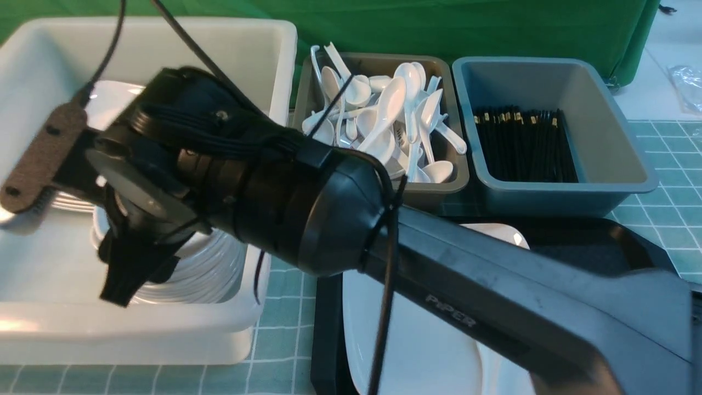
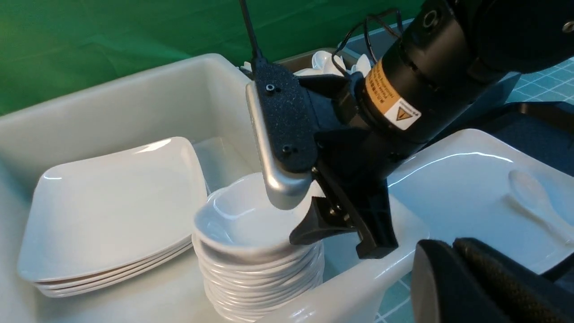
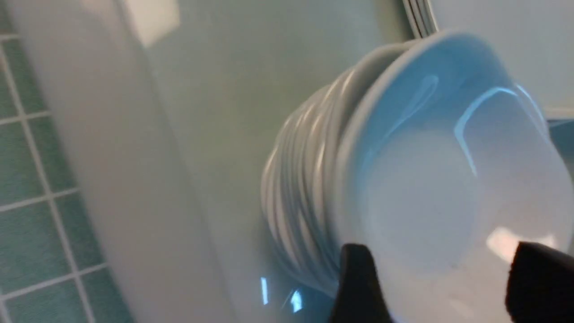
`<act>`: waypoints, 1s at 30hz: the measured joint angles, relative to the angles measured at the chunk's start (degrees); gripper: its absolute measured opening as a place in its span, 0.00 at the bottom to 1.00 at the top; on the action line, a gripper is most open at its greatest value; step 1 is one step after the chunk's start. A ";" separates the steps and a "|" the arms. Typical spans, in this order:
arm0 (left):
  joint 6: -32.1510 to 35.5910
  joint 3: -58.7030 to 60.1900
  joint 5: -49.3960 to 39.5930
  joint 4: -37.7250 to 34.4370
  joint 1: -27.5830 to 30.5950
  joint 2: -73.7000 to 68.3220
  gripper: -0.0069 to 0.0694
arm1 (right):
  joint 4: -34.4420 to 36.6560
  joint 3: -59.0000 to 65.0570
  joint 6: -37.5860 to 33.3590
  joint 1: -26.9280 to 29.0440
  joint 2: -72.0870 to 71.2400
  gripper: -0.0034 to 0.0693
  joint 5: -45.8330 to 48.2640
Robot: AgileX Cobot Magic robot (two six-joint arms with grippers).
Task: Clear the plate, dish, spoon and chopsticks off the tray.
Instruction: Use the right arm to put the small plate into the large storage box on the left, then use the right arm to grab a soup spoon from the plate
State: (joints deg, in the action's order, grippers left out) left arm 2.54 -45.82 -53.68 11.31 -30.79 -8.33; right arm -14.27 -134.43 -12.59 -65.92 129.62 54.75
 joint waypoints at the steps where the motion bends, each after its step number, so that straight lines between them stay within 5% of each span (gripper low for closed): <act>1: 0.00 0.00 0.37 -0.13 0.00 0.00 0.11 | 0.08 -0.43 -0.05 -0.35 -0.69 0.69 1.01; 8: 0.51 0.00 2.84 -3.16 0.00 -0.50 0.11 | -0.61 -1.72 0.10 -1.67 -7.16 0.68 10.13; 17: 11.63 -0.07 3.28 -17.23 0.00 -10.47 0.11 | -1.01 15.66 10.72 1.78 -25.25 0.31 10.13; 30: 20.07 -0.07 9.27 -26.38 0.00 -25.22 0.11 | -0.96 67.98 34.55 16.58 -55.09 0.40 6.38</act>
State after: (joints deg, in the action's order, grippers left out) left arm 22.60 -45.89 -44.41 -15.07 -30.79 -33.55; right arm -15.23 -66.45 21.96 -49.34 74.52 61.12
